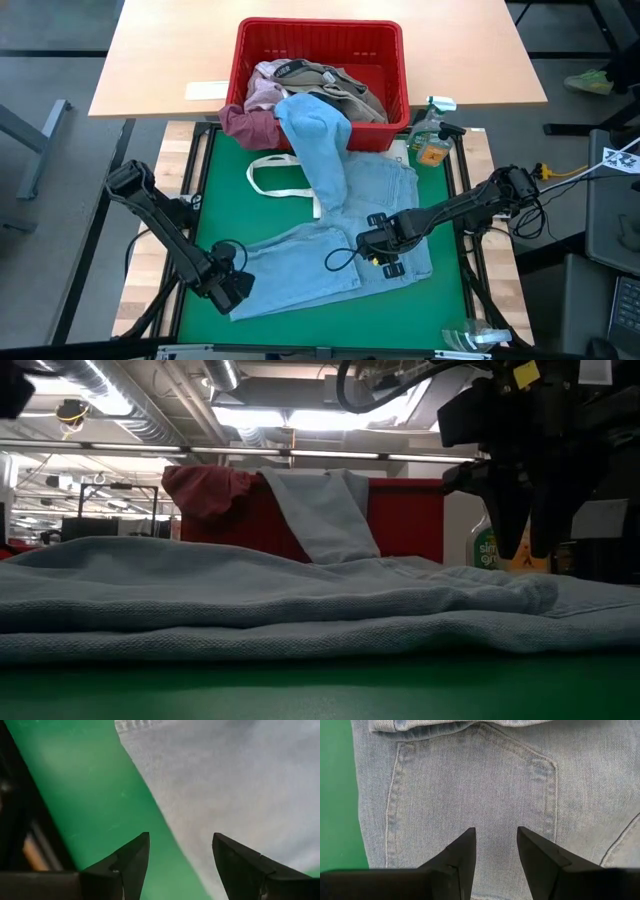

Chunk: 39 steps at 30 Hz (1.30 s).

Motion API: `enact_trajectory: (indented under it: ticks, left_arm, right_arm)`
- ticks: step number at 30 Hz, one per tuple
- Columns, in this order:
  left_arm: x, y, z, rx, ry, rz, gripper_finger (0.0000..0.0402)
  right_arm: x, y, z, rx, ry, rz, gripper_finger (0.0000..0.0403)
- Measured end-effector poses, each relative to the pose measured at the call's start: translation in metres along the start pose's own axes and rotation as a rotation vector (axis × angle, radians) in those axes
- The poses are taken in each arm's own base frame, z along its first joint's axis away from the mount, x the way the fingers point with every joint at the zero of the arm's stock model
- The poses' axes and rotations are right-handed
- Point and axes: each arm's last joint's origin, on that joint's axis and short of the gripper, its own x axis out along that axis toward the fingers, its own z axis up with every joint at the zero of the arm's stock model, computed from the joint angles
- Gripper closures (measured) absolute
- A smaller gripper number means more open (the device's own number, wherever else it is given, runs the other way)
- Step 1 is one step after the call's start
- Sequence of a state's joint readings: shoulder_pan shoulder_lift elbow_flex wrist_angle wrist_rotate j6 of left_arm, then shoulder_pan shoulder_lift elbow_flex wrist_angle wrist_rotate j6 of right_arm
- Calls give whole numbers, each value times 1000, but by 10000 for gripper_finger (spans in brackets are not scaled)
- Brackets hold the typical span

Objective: Fold Laundry from Bin
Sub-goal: Fold the blue pants from the red laundry basket

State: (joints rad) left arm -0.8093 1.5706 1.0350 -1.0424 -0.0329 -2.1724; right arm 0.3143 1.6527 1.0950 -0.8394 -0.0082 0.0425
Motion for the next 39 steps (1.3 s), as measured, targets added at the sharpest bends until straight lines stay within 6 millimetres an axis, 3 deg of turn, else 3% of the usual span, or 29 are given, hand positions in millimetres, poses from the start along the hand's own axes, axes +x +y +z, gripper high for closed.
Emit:
enact_trajectory:
  ticks: [13,22,34,39]
  left_arm:
    - [49,14,-5,-70,73,-107,201]
    - [56,23,-10,-46,56,-141,210]
    - [57,22,-9,-24,13,-175,346]
    - [56,21,-9,-25,9,-183,391]
  right_arm:
    - [0,0,0,0,0,0,260]
    - [0,0,0,0,-1,0,260]
    - [0,0,-1,-30,12,1,260]
    - [-13,0,-5,-44,-12,1,260]
